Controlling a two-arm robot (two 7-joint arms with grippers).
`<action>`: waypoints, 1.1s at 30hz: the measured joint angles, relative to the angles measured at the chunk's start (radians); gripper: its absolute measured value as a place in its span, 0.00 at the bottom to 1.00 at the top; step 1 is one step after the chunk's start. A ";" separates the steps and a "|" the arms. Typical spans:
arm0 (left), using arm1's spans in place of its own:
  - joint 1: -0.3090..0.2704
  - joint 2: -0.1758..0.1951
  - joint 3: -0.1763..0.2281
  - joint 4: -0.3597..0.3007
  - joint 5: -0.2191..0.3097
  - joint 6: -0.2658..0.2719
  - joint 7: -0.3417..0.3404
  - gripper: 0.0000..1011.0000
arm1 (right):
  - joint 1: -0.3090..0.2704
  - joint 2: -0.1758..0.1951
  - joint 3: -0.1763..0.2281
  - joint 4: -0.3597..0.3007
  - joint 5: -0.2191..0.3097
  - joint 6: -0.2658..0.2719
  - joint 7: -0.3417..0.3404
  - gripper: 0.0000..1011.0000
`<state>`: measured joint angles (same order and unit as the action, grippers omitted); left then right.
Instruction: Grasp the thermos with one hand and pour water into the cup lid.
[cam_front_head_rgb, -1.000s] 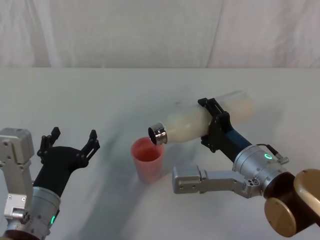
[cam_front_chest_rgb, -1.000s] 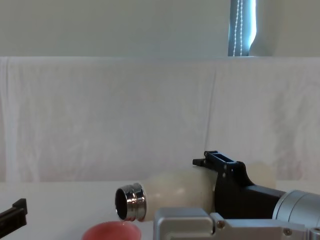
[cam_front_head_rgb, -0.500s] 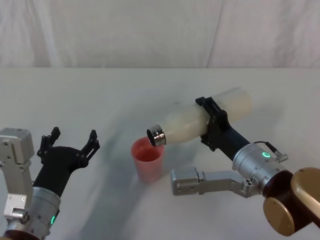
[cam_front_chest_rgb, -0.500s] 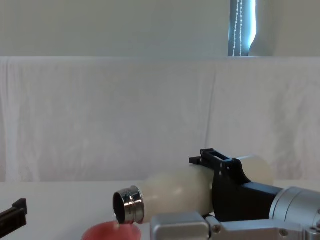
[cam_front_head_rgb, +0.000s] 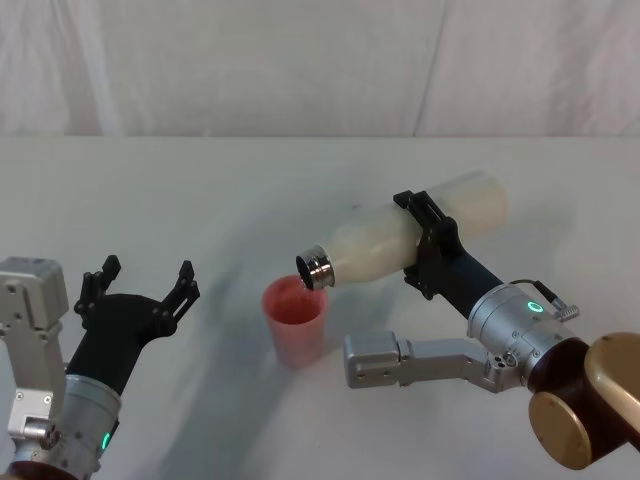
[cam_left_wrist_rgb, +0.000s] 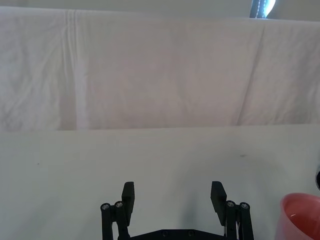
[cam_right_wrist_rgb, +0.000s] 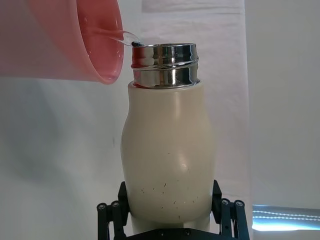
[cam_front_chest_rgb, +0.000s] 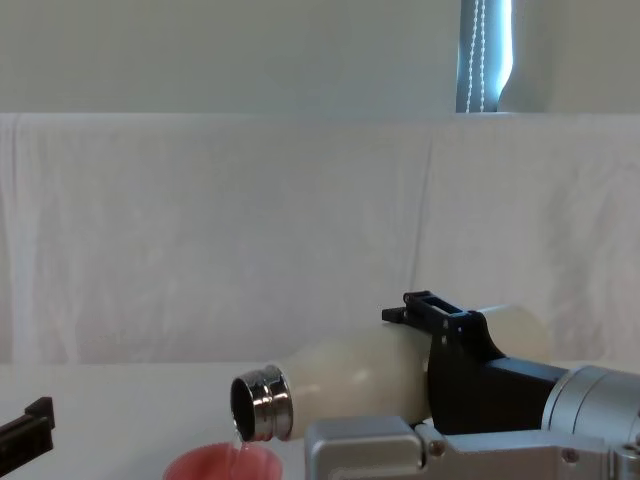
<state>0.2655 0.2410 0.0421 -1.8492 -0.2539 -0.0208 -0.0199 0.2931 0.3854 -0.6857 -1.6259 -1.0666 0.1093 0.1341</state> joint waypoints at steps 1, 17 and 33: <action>0.000 0.000 0.000 0.000 0.000 0.000 0.000 0.99 | 0.000 0.000 0.000 0.000 0.000 0.000 0.000 0.94; 0.000 0.000 0.000 0.000 0.000 0.000 0.000 0.99 | 0.006 0.007 -0.003 -0.005 -0.018 0.009 0.005 0.94; 0.000 0.000 0.000 0.000 0.000 0.000 0.000 0.99 | 0.011 0.012 -0.001 -0.006 -0.021 0.012 0.013 0.94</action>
<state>0.2655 0.2409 0.0421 -1.8492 -0.2538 -0.0208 -0.0199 0.3038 0.3970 -0.6866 -1.6320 -1.0877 0.1217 0.1472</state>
